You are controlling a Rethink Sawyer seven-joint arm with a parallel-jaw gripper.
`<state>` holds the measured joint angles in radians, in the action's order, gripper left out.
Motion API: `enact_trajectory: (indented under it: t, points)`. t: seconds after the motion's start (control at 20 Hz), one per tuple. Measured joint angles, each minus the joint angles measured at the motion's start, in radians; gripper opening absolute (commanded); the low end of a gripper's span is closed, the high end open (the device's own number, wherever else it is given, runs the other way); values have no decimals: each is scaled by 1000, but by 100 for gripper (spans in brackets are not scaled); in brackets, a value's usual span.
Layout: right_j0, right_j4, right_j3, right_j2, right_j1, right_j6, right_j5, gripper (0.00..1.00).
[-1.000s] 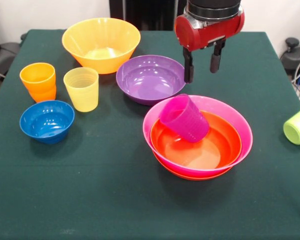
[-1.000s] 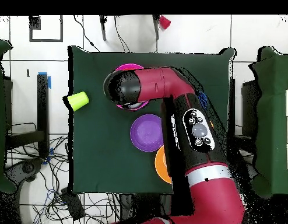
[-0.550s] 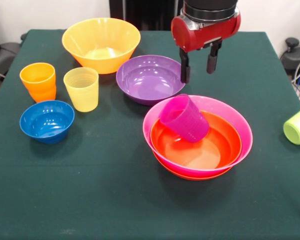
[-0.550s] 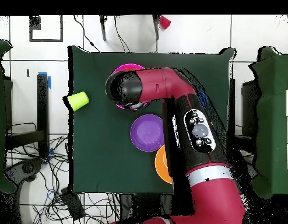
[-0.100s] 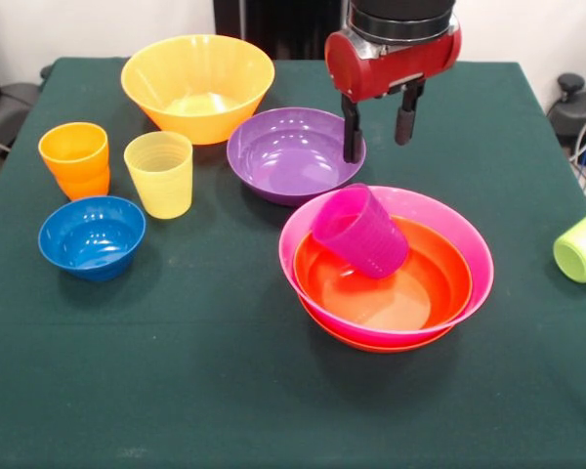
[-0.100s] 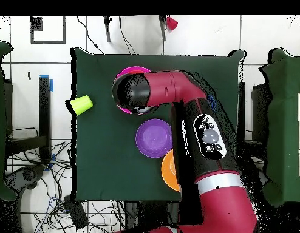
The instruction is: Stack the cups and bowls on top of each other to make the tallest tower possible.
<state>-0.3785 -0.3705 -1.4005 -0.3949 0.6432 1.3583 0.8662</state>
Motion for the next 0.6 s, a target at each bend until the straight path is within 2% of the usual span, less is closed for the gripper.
enact_trajectory:
  t: [0.6]
  points:
    - [0, 4, 50, 4, -3, 0, 0, 100]
